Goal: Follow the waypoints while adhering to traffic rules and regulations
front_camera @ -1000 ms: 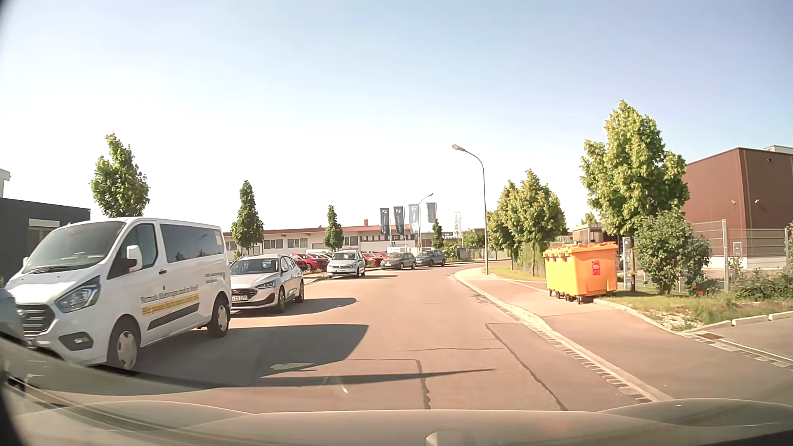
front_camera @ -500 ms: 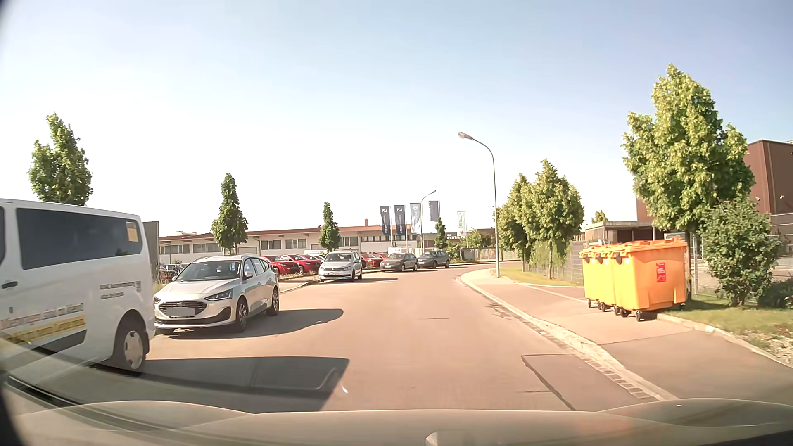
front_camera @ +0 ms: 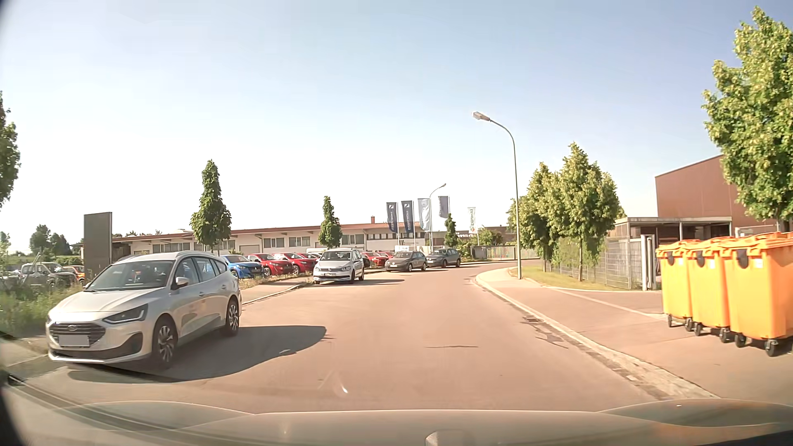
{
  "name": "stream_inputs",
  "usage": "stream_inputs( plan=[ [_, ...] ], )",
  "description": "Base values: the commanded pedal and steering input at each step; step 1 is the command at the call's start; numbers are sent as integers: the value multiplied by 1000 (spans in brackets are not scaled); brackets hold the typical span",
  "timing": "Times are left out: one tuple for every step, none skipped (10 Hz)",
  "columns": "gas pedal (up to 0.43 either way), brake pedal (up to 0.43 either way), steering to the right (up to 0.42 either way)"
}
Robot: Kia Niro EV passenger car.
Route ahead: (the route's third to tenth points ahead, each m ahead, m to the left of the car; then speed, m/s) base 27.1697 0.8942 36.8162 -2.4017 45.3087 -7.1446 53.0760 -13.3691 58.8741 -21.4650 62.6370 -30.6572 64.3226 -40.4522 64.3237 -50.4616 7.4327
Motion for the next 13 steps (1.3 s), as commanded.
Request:
stream_inputs(
  plan=[
    [138, 0, -28],
    [138, 0, -27],
    [138, 0, -22],
    [138, 0, -15],
    [130, 0, -7],
    [130, 0, -5],
    [110, 0, -5],
    [87, 0, -3],
    [79, 0, -1],
    [79, 0, 2],
    [79, 0, 8],
    [67, 0, 13],
    [47, 0, 20]
  ],
)
